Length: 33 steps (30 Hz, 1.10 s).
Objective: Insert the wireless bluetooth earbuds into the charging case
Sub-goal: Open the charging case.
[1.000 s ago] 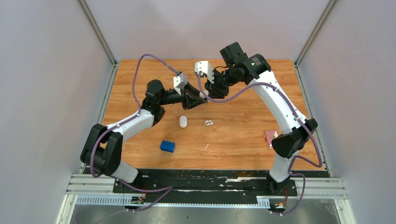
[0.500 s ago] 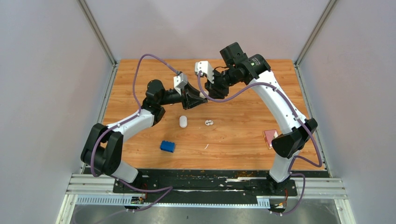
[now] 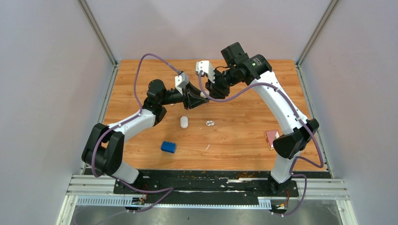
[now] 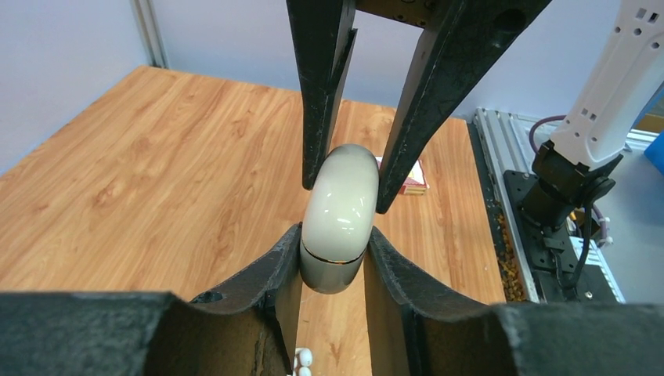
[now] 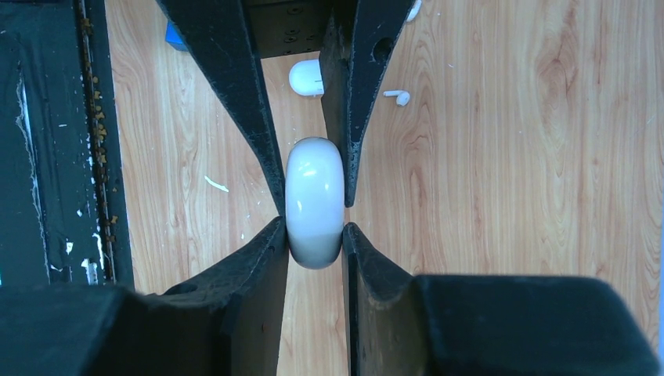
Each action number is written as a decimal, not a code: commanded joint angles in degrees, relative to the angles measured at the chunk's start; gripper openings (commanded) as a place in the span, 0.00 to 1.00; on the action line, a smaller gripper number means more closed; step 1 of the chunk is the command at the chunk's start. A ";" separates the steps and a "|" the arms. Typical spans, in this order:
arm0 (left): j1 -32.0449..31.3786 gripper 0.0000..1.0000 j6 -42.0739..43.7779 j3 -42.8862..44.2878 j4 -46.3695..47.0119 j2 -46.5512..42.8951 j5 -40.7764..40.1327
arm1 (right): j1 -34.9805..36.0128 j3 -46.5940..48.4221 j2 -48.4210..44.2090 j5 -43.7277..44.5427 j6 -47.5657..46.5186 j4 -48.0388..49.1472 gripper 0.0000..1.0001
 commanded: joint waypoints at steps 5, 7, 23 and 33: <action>-0.55 0.18 -1.54 2.63 2.82 0.85 0.58 | 0.00 -0.02 0.02 -0.89 0.89 2.86 0.18; -0.56 0.07 -1.90 2.74 3.46 1.20 0.78 | -0.08 -0.11 0.22 -0.35 2.02 2.78 0.27; -0.81 0.00 4.11 1.89 5.99 2.57 4.65 | -5.40 7.92 5.87 -8.51 11.09 -3.12 0.49; -1.25 0.00 6.05 1.69 5.76 2.97 4.75 | -7.62 8.48 6.36 -15.77 14.29 -3.08 0.52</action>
